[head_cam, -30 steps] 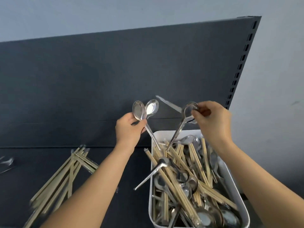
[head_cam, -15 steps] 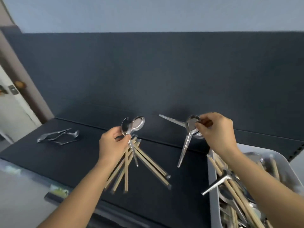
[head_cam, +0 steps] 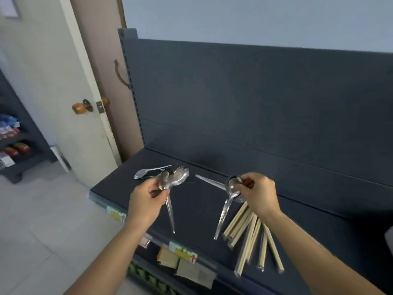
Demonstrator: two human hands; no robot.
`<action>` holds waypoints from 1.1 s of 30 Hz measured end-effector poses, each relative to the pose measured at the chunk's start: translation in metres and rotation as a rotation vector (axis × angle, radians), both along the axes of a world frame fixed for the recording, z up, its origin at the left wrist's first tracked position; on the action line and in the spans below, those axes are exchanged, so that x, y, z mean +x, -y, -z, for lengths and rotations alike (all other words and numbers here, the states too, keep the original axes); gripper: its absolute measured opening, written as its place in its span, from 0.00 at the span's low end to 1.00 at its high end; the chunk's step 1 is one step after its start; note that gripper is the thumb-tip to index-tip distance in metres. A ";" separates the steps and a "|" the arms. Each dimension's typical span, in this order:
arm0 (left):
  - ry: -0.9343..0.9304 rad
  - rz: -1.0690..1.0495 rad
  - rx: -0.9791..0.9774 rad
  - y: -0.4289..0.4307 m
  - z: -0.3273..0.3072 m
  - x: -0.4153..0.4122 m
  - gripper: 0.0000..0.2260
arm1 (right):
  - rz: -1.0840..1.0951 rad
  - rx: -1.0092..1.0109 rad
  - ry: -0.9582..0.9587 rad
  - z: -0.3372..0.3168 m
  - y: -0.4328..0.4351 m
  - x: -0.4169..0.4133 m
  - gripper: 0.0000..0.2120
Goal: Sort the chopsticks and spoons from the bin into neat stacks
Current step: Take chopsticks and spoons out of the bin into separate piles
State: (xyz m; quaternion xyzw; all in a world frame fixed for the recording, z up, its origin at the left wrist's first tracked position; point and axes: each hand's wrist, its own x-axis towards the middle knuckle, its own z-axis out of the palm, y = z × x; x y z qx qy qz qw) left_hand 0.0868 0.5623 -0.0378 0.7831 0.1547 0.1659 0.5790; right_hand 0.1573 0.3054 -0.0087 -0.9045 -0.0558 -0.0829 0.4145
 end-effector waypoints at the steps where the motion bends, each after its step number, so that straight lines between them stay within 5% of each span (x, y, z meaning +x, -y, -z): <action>1: -0.023 0.003 0.032 -0.014 0.005 -0.002 0.12 | -0.006 0.002 -0.031 0.007 -0.014 0.001 0.05; 15: -0.317 0.153 0.334 -0.086 0.053 0.039 0.06 | -0.030 0.000 -0.296 0.083 -0.105 0.055 0.05; 25: -0.422 0.442 0.387 -0.099 0.083 0.107 0.10 | -0.025 -0.022 -0.375 0.119 -0.117 0.121 0.04; 33: -0.432 0.425 0.625 -0.103 0.091 0.142 0.14 | 0.003 -0.035 -0.375 0.133 -0.122 0.149 0.06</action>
